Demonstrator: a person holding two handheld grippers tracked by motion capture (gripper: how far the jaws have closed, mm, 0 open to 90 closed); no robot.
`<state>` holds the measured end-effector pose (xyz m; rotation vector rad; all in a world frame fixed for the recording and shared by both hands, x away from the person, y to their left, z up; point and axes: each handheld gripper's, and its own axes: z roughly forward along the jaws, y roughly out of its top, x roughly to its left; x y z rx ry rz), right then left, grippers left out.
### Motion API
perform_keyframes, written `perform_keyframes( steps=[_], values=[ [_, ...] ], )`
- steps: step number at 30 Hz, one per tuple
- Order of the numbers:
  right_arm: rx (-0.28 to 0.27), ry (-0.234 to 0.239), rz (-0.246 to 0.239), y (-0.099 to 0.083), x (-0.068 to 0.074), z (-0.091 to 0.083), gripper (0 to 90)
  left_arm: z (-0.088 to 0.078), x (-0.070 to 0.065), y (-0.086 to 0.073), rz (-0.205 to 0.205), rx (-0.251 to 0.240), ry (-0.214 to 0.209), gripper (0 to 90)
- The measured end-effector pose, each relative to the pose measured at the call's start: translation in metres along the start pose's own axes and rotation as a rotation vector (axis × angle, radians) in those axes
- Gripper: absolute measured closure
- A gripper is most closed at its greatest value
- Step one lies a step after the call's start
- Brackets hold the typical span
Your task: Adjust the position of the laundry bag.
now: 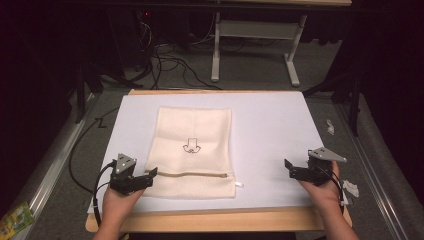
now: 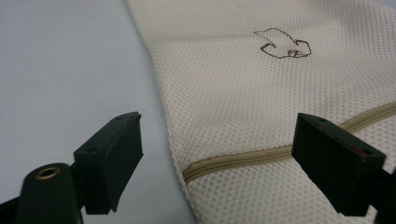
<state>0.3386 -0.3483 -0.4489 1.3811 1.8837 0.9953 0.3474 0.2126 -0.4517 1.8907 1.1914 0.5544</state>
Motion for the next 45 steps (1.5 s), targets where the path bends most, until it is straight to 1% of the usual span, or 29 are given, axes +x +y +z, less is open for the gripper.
perform_keyframes(
  steps=[1,4,5,8,10,11,13,14,15,16,17,18,21,22,25,26,27,28,29,31,32,34,36,38,39,40,42,43,45],
  values=[
    [-0.009,0.010,0.006,0.000,0.001,-0.001,4.5,0.000,0.001,0.000,-0.006,0.003,-0.003,20.2],
    [-0.021,0.018,-0.006,0.000,0.002,-0.006,4.4,0.001,0.003,0.000,-0.015,-0.001,-0.013,23.4],
    [-0.025,0.022,0.008,-0.001,0.002,-0.007,4.7,0.002,0.003,0.000,-0.018,0.003,-0.018,24.5],
    [-0.032,0.021,0.014,-0.001,0.003,-0.010,6.0,0.007,0.005,0.000,-0.024,0.039,-0.035,29.2],
    [-0.040,0.024,0.018,-0.001,0.003,-0.011,7.1,0.011,0.006,-0.003,-0.032,0.065,-0.048,35.9],
    [-0.041,0.026,0.020,-0.001,0.004,-0.011,7.5,0.014,0.007,-0.005,-0.037,0.090,-0.054,38.6],
    [-0.041,0.035,0.022,-0.001,0.007,-0.010,8.1,0.023,0.009,-0.009,-0.062,0.164,-0.065,45.8],
    [-0.039,0.043,0.016,-0.001,0.008,-0.008,8.5,0.026,0.009,-0.011,-0.066,0.180,-0.059,49.1],
    [-0.036,0.051,0.017,-0.001,0.010,-0.007,8.8,0.026,0.009,-0.011,-0.062,0.176,-0.043,51.3],
    [-0.032,0.060,0.015,-0.001,0.013,-0.006,8.6,0.025,0.009,-0.010,-0.069,0.179,-0.051,55.9],
    [-0.026,0.070,0.010,0.000,0.016,-0.004,8.3,0.025,0.010,-0.010,-0.080,0.177,-0.075,61.5],
    [-0.023,0.084,0.000,0.001,0.020,-0.002,8.3,0.025,0.008,-0.010,-0.074,0.179,-0.090,67.9],
    [-0.004,0.127,-0.023,0.005,0.035,0.005,9.7,0.025,0.000,-0.009,-0.007,0.201,-0.135,81.2],
    [0.005,0.147,-0.034,0.007,0.042,0.008,12.0,0.025,-0.004,-0.009,0.021,0.210,-0.151,82.4],
    [0.025,0.198,-0.054,0.015,0.061,0.019,18.5,0.024,-0.019,-0.006,0.100,0.224,-0.146,83.1],
    [0.025,0.198,-0.054,0.015,0.061,0.019,18.5,0.024,-0.019,-0.006,0.100,0.224,-0.146,83.1],
    [0.031,0.223,-0.051,0.020,0.069,0.026,23.7,0.024,-0.021,-0.006,0.104,0.224,-0.148,83.1],
    [0.035,0.231,-0.048,0.022,0.074,0.030,26.4,0.025,-0.023,-0.006,0.120,0.224,-0.143,83.0],
    [0.047,0.236,-0.049,0.028,0.082,0.039,29.2,0.025,-0.024,-0.006,0.129,0.224,-0.139,83.0],
    [0.060,0.265,-0.049,0.034,0.092,0.054,32.9,0.025,-0.023,-0.006,0.135,0.225,-0.141,82.8],
    [0.067,0.268,-0.051,0.036,0.097,0.061,34.2,0.025,-0.023,-0.006,0.133,0.224,-0.143,82.8],
    [0.095,0.289,-0.051,0.043,0.110,0.083,37.4,0.025,-0.023,-0.006,0.141,0.222,-0.140,82.7],
    [0.124,0.302,-0.056,0.048,0.121,0.098,41.5,0.025,-0.024,-0.006,0.146,0.220,-0.138,82.7],
    [0.140,0.311,-0.084,0.053,0.133,0.111,51.0,0.025,-0.023,-0.006,0.153,0.218,-0.138,82.7],
    [0.162,0.309,-0.094,0.055,0.138,0.116,57.7,0.024,-0.023,-0.007,0.159,0.217,-0.139,82.7],
    [0.181,0.311,-0.096,0.055,0.140,0.120,62.9,0.024,-0.023,-0.007,0.163,0.216,-0.139,82.8],
    [0.190,0.321,-0.093,0.054,0.141,0.122,82.4,0.024,-0.023,-0.007,0.167,0.214,-0.139,82.8],
    [0.187,0.318,-0.103,0.053,0.140,0.121,88.0,0.024,-0.024,-0.007,0.169,0.212,-0.135,82.8],
    [0.180,0.319,-0.116,0.050,0.136,0.115,88.9,0.024,-0.026,-0.007,0.163,0.208,-0.144,82.8]
  ],
)
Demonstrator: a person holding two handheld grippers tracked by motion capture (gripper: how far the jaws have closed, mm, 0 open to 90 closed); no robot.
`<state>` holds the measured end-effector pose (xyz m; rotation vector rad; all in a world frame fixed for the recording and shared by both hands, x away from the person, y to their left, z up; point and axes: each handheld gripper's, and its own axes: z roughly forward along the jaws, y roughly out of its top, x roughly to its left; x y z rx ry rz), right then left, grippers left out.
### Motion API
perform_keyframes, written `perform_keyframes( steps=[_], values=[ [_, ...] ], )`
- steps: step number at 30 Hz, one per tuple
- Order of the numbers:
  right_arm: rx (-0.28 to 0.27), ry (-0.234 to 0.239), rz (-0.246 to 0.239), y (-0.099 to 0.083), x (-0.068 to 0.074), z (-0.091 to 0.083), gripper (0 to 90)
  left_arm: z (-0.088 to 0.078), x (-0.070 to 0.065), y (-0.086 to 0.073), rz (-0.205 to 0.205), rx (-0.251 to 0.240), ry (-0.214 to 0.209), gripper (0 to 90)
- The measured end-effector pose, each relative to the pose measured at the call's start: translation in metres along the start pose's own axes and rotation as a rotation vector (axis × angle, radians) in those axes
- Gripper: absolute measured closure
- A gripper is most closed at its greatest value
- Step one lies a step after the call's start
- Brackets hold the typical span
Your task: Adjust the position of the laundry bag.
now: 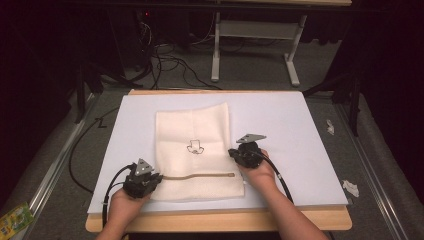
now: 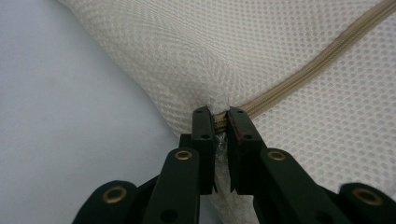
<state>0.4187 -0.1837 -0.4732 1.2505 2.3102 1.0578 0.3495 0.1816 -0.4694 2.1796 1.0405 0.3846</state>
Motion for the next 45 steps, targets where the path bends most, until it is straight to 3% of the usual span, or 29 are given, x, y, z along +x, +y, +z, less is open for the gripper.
perform_keyframes(
  steps=[4,8,12,14,16,19,22,27,31,36,45],
  values=[
    [-0.012,-0.023,-0.013,-0.011,-0.009,-0.020,88.8,0.002,-0.010,0.008,-0.009,-0.032,-0.055,82.8],
    [-0.019,-0.079,-0.014,-0.028,-0.025,-0.046,88.7,0.014,-0.036,0.022,0.058,-0.032,-0.085,82.8],
    [-0.031,-0.122,0.028,-0.043,-0.049,-0.064,88.7,0.031,-0.055,0.032,0.089,-0.030,-0.129,82.4],
    [-0.035,-0.128,0.055,-0.048,-0.058,-0.068,88.6,0.036,-0.060,0.034,0.098,-0.031,-0.127,81.9],
    [-0.044,-0.132,0.067,-0.052,-0.062,-0.070,87.4,0.037,-0.061,0.035,0.111,-0.036,-0.096,78.8],
    [-0.083,-0.138,0.063,-0.053,-0.060,-0.077,69.1,0.032,-0.057,0.034,0.098,-0.062,-0.077,61.8],
    [-0.118,-0.142,0.072,-0.055,-0.057,-0.092,62.7,0.019,-0.046,0.029,0.055,-0.142,-0.045,51.4],
    [-0.119,-0.105,0.080,-0.069,-0.046,-0.118,55.6,0.006,-0.028,0.020,-0.007,-0.168,-0.003,36.7],
    [-0.091,-0.123,0.070,-0.085,-0.036,-0.132,51.6,0.002,-0.021,0.017,-0.020,-0.197,-0.002,33.3],
    [-0.096,-0.142,0.147,-0.099,-0.035,-0.146,50.6,0.005,-0.023,0.016,0.013,-0.212,0.001,33.1],
    [-0.029,-0.061,0.145,-0.102,-0.034,-0.127,57.1,0.006,-0.023,0.017,0.002,-0.229,0.007,32.7]
  ],
)
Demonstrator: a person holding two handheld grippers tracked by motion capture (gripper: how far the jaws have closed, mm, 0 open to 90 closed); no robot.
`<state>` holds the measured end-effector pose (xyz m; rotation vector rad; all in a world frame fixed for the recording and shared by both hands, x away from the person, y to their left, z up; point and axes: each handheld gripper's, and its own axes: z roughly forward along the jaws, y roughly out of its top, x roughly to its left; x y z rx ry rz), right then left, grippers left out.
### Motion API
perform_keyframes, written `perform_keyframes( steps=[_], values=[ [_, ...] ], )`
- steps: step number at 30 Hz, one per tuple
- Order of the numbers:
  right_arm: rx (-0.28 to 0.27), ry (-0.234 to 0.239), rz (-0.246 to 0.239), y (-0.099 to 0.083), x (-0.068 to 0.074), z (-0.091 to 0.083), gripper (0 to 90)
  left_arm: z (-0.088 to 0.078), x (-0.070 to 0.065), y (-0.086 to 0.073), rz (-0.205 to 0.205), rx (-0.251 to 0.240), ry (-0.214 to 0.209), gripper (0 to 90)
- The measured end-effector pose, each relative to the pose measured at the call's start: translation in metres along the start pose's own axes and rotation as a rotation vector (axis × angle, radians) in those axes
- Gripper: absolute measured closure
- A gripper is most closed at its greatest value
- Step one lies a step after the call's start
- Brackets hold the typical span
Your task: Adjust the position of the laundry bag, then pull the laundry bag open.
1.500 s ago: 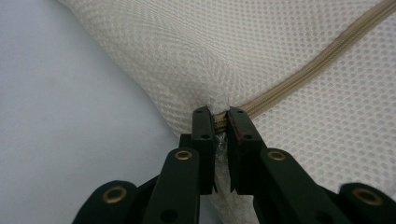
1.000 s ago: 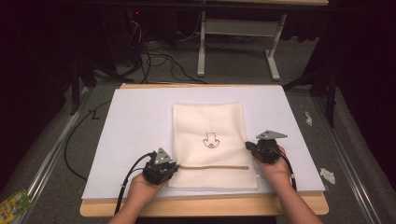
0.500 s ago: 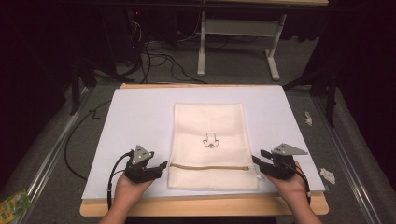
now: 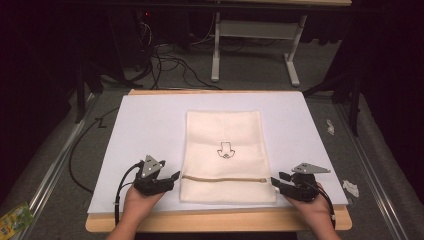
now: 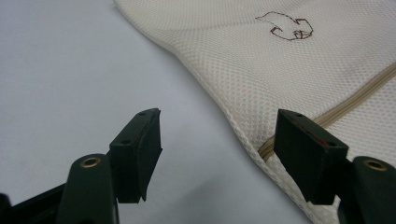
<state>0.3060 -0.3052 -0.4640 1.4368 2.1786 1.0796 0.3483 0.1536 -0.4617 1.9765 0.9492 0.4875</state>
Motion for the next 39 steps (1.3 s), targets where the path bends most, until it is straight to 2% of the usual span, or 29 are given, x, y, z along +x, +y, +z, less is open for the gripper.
perform_keyframes(
  steps=[3,8,11,15,18,20,22,25,27,29,33,39],
  values=[
    [0.010,0.002,0.004,0.001,0.001,0.004,58.0,-0.001,0.001,0.000,-0.029,-0.021,-0.019,32.7],
    [0.064,0.002,-0.026,0.001,0.006,0.016,60.5,0.003,0.000,-0.001,-0.006,-0.006,-0.030,32.6],
    [0.074,-0.017,-0.044,0.002,0.010,0.018,63.3,0.002,0.000,-0.002,0.007,-0.007,-0.029,32.6],
    [0.071,-0.013,-0.058,0.000,0.012,0.017,74.1,-0.002,0.001,0.000,-0.023,-0.034,-0.031,32.5],
    [0.076,-0.003,-0.068,0.000,0.015,0.016,81.1,-0.003,0.002,0.001,-0.031,-0.039,-0.028,32.5],
    [0.073,-0.008,-0.092,0.000,0.015,0.015,82.3,-0.004,0.001,0.002,-0.028,-0.047,-0.022,33.0],
    [0.069,-0.001,-0.088,0.001,0.015,0.014,82.7,-0.003,0.001,0.002,-0.028,-0.049,-0.021,33.3],
    [0.057,0.002,-0.100,0.002,0.015,0.013,83.3,-0.001,0.002,0.001,-0.050,-0.044,-0.023,33.4],
    [0.051,0.004,-0.104,0.003,0.015,0.012,83.5,-0.001,0.002,0.001,-0.047,-0.046,-0.013,33.3],
    [0.046,0.003,-0.101,0.004,0.014,0.012,83.5,0.000,0.000,0.001,-0.043,-0.054,-0.039,32.0],
    [0.030,0.000,-0.110,0.005,0.013,0.013,83.4,0.001,-0.006,0.001,-0.019,-0.046,-0.045,30.8],
    [0.005,-0.001,-0.117,0.007,0.014,0.009,83.6,0.000,-0.006,0.002,-0.043,-0.026,-0.056,31.2]
  ],
)
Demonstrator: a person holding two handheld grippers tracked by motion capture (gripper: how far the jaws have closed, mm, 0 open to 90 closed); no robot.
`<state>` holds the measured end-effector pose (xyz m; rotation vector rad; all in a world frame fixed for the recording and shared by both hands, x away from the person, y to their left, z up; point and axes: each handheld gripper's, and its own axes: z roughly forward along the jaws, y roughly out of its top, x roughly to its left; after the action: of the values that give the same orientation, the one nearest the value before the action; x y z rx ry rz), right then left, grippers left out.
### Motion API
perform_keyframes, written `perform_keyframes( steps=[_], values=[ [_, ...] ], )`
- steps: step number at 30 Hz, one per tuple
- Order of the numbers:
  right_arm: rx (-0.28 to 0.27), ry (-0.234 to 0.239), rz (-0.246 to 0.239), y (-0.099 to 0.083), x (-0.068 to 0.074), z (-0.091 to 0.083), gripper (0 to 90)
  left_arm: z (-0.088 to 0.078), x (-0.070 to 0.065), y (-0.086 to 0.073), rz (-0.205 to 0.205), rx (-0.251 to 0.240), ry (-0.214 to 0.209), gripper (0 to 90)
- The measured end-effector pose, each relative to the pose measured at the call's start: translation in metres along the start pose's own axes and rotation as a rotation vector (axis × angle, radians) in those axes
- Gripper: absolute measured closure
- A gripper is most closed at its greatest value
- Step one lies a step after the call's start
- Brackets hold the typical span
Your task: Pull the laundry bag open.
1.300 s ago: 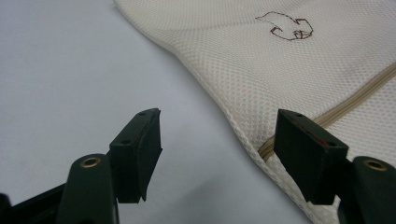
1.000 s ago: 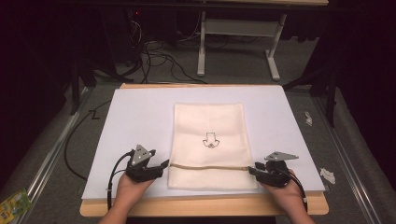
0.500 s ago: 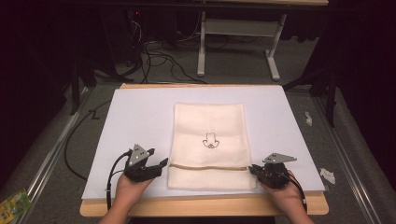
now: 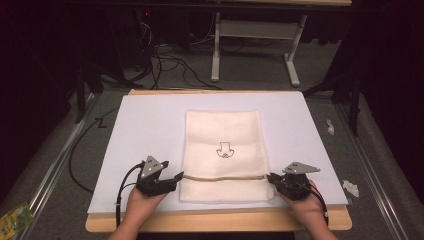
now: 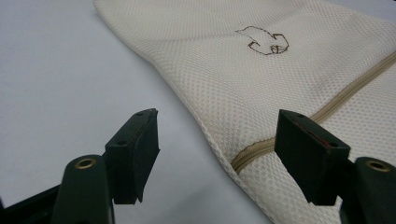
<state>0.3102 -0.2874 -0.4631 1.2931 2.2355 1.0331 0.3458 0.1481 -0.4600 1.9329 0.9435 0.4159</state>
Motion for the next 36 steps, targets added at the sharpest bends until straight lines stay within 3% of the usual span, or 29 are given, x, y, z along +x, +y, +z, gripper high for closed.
perform_keyframes(
  steps=[5,7,14,18,23,30,36],
  values=[
    [-0.020,-0.001,-0.014,0.002,0.001,-0.004,83.7,0.002,-0.004,0.004,-0.040,-0.006,-0.031,30.5],
    [-0.029,-0.006,-0.016,0.003,0.002,-0.005,83.9,0.006,-0.011,0.006,-0.037,-0.003,-0.038,31.1],
    [-0.050,-0.005,-0.026,0.005,0.005,-0.008,84.0,0.027,-0.041,0.013,0.049,0.048,-0.107,35.9],
    [-0.059,-0.010,-0.037,0.005,0.005,-0.008,84.0,0.036,-0.057,0.013,0.102,0.045,-0.150,34.4],
    [-0.060,-0.009,-0.038,0.006,0.004,-0.008,84.1,0.044,-0.074,0.016,0.124,0.044,-0.167,33.5],
    [-0.085,0.005,-0.049,0.008,0.009,-0.011,84.1,0.057,-0.090,0.029,0.106,0.021,-0.202,35.7],
    [-0.086,0.018,-0.051,0.009,0.010,-0.011,84.2,0.073,-0.109,0.043,0.070,0.029,-0.276,44.5]
  ],
)
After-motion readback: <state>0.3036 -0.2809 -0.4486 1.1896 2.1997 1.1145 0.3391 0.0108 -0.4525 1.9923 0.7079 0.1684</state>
